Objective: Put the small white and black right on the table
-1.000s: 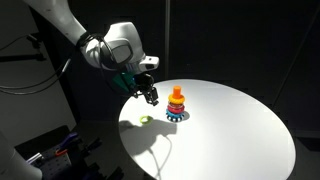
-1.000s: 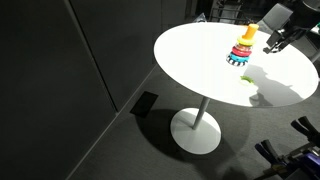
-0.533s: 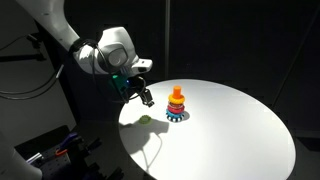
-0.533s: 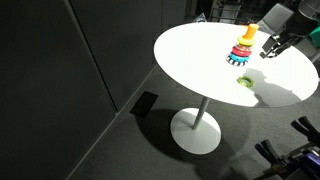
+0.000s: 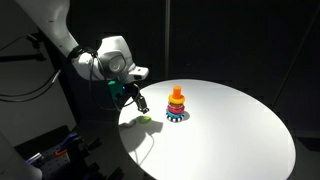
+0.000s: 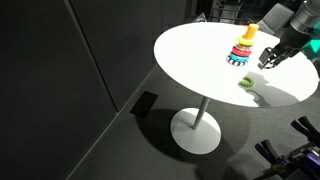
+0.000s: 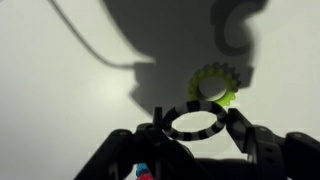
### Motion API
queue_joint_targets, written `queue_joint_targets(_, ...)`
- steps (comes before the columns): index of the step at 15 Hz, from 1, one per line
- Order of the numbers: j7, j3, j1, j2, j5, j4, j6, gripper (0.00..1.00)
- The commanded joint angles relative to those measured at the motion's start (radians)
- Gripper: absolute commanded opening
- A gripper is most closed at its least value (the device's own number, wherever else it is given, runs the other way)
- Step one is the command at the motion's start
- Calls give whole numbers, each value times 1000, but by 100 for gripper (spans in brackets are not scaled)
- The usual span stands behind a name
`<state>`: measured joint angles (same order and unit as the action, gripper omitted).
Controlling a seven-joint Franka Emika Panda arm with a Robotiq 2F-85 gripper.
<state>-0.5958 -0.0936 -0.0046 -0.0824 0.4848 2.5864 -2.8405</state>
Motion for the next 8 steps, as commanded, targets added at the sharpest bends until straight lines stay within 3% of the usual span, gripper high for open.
queue_joint_targets(1, -59, -10, 9, -35, 49, -3, -18, 41)
queue_joint_targets(6, -97, -16, 12, -82, 81, -18, -11, 41)
queue_joint_targets(7, -101, -18, 13, -89, 84, -20, -9, 50)
queue_joint_targets(8, -107, -19, 15, -95, 90, -23, -8, 89)
